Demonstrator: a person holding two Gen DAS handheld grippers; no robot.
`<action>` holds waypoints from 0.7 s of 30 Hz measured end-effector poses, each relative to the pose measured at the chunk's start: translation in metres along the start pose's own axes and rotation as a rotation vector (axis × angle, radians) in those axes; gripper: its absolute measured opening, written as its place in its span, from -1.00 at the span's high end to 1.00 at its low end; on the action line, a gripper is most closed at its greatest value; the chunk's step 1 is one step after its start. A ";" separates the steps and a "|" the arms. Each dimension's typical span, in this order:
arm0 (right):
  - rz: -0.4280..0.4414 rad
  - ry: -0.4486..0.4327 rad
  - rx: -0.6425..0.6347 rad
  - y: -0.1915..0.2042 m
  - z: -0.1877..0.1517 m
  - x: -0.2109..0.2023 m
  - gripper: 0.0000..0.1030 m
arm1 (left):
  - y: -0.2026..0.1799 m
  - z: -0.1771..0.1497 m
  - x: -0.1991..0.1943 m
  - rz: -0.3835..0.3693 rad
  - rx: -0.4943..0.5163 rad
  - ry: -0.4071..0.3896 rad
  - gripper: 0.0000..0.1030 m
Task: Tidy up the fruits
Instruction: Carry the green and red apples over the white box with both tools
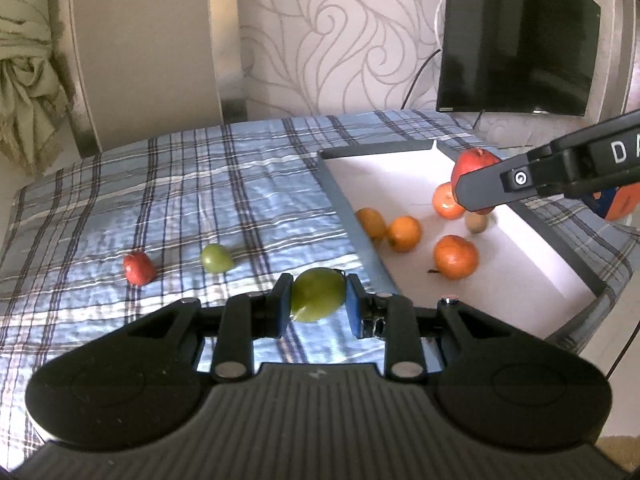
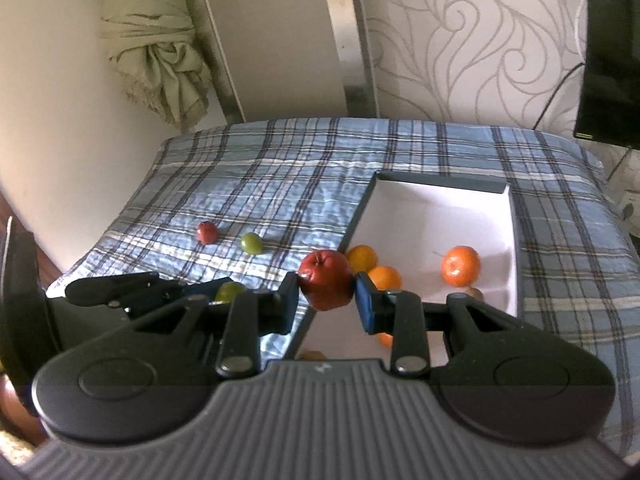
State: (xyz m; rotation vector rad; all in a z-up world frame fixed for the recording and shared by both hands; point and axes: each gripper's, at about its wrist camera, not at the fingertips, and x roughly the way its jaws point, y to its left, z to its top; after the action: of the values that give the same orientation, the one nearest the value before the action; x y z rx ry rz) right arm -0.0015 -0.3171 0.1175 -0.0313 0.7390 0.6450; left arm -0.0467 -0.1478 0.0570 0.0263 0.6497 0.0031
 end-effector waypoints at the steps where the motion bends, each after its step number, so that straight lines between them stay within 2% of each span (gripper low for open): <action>1: -0.004 -0.003 0.002 -0.002 -0.001 -0.003 0.35 | -0.002 0.000 -0.001 -0.001 0.002 -0.004 0.37; 11: -0.023 -0.025 0.005 -0.012 -0.006 -0.017 0.35 | -0.019 0.003 -0.005 -0.012 0.024 -0.023 0.37; 21: -0.037 -0.041 0.072 -0.034 -0.014 -0.024 0.35 | -0.036 0.015 0.002 -0.029 0.092 -0.018 0.37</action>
State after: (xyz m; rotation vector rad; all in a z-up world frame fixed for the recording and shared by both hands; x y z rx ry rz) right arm -0.0042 -0.3609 0.1159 0.0343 0.7198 0.5823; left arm -0.0361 -0.1846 0.0669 0.1059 0.6313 -0.0549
